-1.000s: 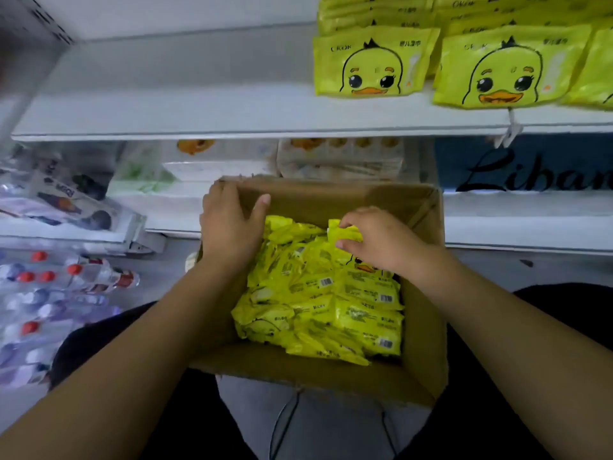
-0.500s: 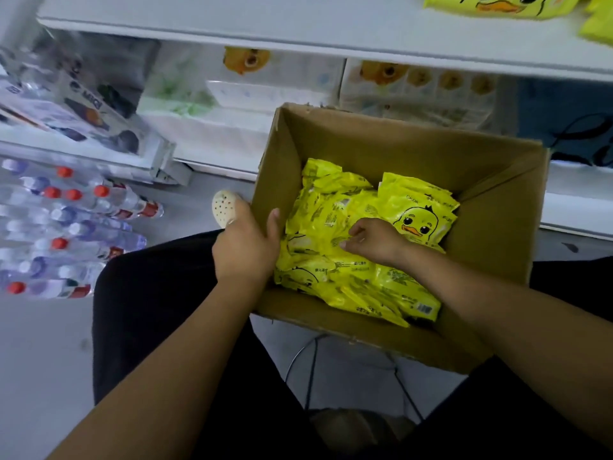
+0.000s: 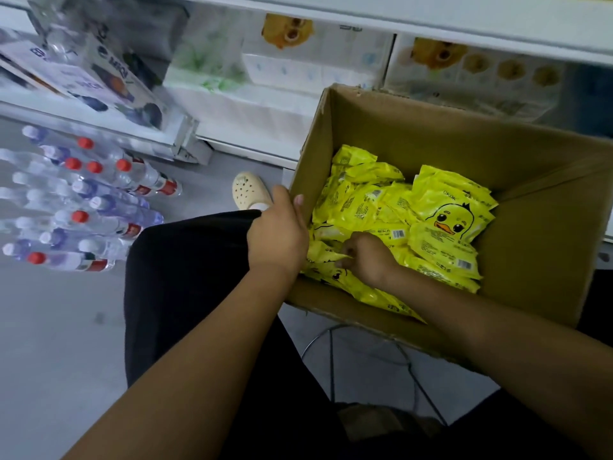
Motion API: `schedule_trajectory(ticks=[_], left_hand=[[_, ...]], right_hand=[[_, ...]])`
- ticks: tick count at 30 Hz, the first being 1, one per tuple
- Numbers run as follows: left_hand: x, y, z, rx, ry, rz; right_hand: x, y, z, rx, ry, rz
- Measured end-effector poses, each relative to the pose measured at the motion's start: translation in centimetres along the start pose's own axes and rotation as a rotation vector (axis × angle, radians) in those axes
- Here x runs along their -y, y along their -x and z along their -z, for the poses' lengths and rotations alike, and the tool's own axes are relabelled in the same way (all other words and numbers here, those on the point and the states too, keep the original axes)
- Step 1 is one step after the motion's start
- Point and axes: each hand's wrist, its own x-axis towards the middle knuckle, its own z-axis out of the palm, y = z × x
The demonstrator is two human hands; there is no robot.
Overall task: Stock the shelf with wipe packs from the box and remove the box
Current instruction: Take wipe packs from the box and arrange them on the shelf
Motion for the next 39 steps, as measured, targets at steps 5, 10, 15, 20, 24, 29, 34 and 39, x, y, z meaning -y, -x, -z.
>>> schedule_trajectory(ticks=[5,10,15,20,24,29,34,39], left_hand=[[0.3,-0.1,-0.2,-0.019,0.025,-0.029],[0.3,0.0,-0.5,-0.026,0.023,-0.018],[0.2,0.0,-0.6,-0.014,0.01,-0.018],[-0.1,0.1,-0.8,-0.032,-0.072,-0.025],[-0.2,0.1,-1.1,-0.049,-0.098,-0.025],[-0.1,-0.1,-1.2,-0.058,-0.09,-0.021],[-0.4,0.0,-1.1,-0.061,-0.093,-0.007],[-0.3,0.2,-1.2,-0.076,-0.091,0.002]], right_hand=[[-0.7,2.5,4.9,-0.117,-0.285,0.031],[-2.2,5.2,8.8,-0.154,-0.153,-0.029],[-4.7,7.7,8.4,-0.276,-0.106,-0.068],[-7.6,8.5,7.3,-0.164,-0.156,-0.242],[-9.7,8.8,5.8,-0.018,-0.097,-0.404],[-9.3,8.3,5.2,0.014,-0.067,-0.435],[-8.8,7.6,4.8,0.028,-0.01,-0.38],[-8.7,8.1,5.4,0.044,-0.059,-0.305]])
